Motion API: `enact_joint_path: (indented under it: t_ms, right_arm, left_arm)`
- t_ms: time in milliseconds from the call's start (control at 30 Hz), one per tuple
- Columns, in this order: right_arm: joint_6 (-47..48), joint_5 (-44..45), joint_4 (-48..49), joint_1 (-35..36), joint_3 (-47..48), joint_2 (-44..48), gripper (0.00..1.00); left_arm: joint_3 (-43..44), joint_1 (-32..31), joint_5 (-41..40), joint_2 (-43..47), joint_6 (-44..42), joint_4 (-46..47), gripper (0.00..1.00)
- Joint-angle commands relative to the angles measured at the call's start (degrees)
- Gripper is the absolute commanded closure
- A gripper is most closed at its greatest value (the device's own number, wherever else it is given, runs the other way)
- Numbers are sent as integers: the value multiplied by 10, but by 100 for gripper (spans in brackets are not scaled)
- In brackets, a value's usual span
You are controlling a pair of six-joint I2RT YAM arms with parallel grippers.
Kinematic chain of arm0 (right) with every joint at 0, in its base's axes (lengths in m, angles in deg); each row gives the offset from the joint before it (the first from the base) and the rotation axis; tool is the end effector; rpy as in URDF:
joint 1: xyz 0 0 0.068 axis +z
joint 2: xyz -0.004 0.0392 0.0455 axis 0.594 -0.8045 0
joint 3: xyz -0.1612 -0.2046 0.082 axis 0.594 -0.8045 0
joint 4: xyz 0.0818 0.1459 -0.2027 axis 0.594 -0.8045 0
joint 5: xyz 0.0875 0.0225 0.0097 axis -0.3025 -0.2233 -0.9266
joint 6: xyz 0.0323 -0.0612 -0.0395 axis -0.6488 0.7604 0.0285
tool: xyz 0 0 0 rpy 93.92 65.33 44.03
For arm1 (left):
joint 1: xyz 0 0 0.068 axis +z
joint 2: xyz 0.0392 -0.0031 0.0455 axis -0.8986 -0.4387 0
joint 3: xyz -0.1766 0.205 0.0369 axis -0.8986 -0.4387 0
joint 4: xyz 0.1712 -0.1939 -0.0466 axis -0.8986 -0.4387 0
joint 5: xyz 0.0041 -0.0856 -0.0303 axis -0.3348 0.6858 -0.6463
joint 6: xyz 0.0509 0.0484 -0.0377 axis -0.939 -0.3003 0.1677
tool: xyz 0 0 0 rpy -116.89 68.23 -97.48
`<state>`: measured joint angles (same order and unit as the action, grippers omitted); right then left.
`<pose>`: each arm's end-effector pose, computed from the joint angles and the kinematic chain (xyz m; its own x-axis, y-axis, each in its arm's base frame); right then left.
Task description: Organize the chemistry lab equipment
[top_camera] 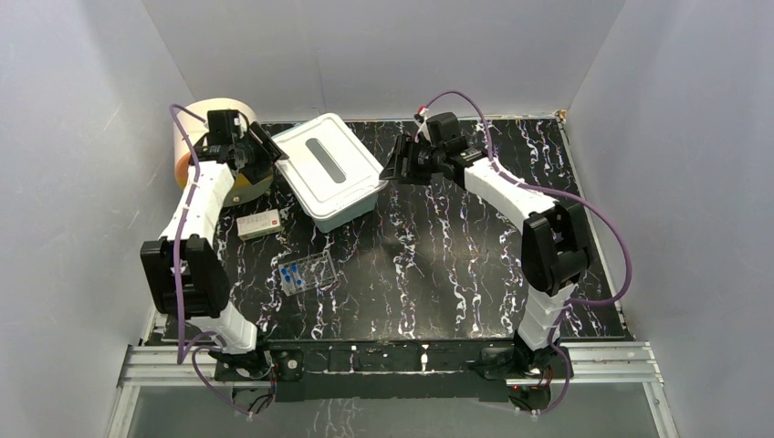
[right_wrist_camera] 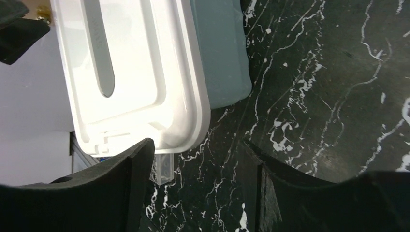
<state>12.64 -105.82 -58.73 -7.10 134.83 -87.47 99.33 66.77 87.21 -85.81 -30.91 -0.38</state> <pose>0.3883 0.2454 0.2666 -0.7959 0.1550 -0.5853 -0.3203 0.7126 0.6242 0.4048 0.0079 0.3057 -0.5260 -0.6292 -0.5722 -0.2933 0.7657 -0.5724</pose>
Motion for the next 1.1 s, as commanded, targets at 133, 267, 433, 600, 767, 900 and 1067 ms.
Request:
enact_joint_path:
  t_ms: [133,267,433,600,767,900,1067]
  right_arm:
    - [66,21,-30,1,12,70,27]
    - [77,2,-29,2,13,67,27]
    - [75,-13,-27,2,30,42,27]
    - [62,-23,-19,3,57,8,28]
    - [35,-45,10,8,67,-14,33]
    - [16,-48,24,16,68,-22,40]
    - [6,-50,23,19,67,-25,43]
  left_arm:
    - [-53,-20,12,117,6,-40,35]
    - [-80,-47,24,137,12,-42,32]
    - [-102,-52,29,147,17,-42,41]
    - [-116,-55,33,147,16,-42,51]
    - [-120,-56,32,132,7,-41,57]
    - [-120,-56,20,120,-1,-32,60]
    - [-116,-56,-1,95,-15,-25,61]
